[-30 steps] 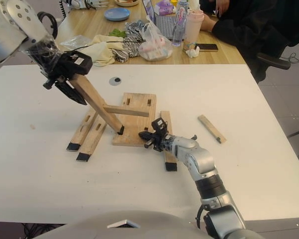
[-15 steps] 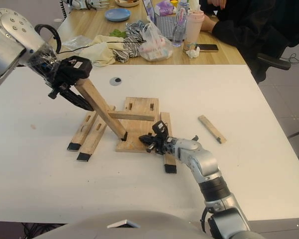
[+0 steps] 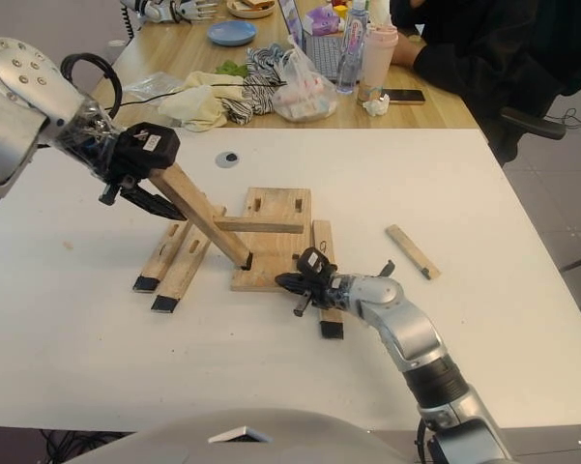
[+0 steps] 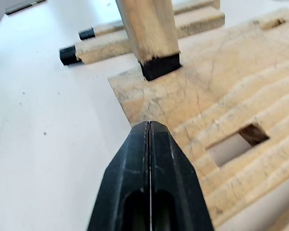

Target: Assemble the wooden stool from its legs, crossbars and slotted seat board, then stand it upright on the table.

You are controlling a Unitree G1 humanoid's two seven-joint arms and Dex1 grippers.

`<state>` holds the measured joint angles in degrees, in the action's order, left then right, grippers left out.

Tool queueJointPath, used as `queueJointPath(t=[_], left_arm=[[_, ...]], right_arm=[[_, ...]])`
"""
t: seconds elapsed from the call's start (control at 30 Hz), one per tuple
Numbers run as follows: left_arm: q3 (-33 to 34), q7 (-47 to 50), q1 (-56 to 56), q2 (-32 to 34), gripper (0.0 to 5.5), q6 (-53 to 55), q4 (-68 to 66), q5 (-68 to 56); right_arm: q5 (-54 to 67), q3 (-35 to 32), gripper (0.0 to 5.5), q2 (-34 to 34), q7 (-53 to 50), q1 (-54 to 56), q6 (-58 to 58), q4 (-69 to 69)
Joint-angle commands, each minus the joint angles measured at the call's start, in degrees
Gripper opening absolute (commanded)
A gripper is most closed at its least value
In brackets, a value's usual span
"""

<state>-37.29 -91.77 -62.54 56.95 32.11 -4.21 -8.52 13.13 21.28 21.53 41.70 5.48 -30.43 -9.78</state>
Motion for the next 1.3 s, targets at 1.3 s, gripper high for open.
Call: queueJointPath(t=[1.3], left_arm=[[8.5,4.5,4.9,-7.5,0.83,3.6,7.7,11.5]], right_arm=[[-7.1,5.4,0.00,0.8,-0.4,0.8,5.5,8.7]])
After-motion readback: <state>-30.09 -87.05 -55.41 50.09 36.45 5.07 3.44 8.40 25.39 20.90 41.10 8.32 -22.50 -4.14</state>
